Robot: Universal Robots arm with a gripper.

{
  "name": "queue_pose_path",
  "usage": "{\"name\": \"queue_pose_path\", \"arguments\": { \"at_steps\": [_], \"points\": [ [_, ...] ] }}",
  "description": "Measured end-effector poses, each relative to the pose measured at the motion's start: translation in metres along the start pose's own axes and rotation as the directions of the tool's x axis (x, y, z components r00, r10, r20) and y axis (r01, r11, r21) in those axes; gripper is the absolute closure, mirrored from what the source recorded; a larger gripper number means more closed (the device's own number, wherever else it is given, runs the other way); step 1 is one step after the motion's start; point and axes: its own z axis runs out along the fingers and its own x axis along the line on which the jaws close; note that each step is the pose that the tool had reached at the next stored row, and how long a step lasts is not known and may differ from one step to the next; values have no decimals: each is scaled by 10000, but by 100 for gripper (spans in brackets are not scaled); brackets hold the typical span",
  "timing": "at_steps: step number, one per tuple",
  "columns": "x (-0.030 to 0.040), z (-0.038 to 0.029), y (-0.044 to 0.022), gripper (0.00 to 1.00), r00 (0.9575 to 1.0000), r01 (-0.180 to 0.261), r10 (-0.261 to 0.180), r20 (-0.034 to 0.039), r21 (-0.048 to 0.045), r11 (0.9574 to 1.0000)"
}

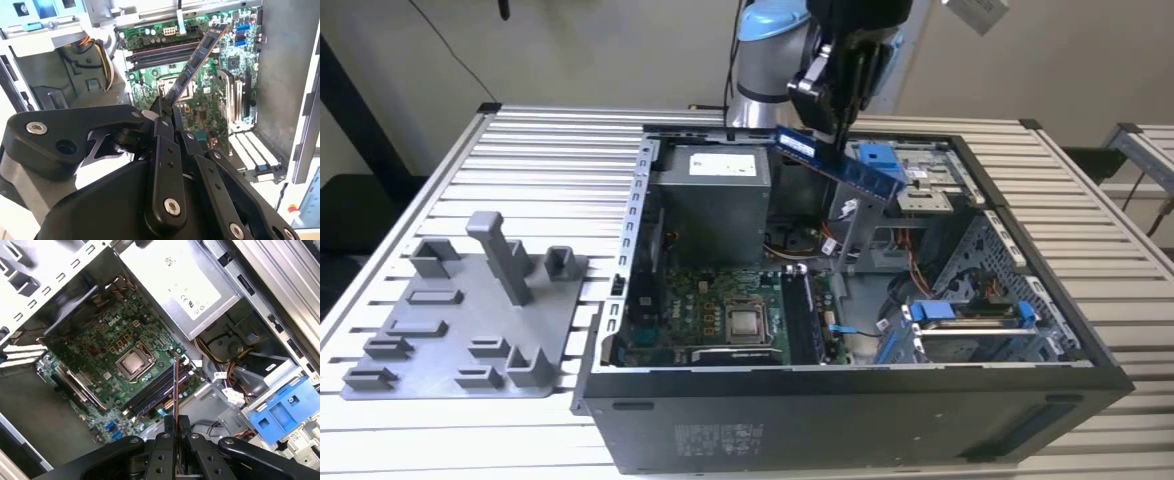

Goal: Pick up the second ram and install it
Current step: 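Insert the second ram into the second slot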

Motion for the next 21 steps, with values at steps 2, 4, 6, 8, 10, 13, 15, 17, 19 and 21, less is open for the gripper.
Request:
{"name": "queue_pose_path", "arguments": {
  "at_steps": [2, 4, 6, 8, 10, 13, 15, 17, 19, 21],
  "points": [
    [1, 2, -1, 86, 9997, -245, 245, -10, -3, 9997],
    [3, 4, -2, 86, 9989, -468, 468, -20, -6, 9989],
    [4, 5, -5, 86, 9980, -631, 631, -28, -7, 9980],
    [2, 7, -12, 86, 9973, -727, 727, -32, -8, 9974],
    [-2, 10, -20, 86, 9968, -801, 801, -35, -9, 9968],
    [-9, 14, -36, 86, 9959, -905, 905, -40, -10, 9959],
    [-14, 16, -47, 86, 9953, -969, 969, -44, -9, 9953],
    [-18, 20, -58, 86, 9946, -1034, 1034, -46, -10, 9946],
    [-24, 23, -70, 86, 9940, -1097, 1097, -49, -11, 9940],
    [-29, 26, -83, 86, 9933, -1156, 1156, -52, -11, 9933]
  ]
}}
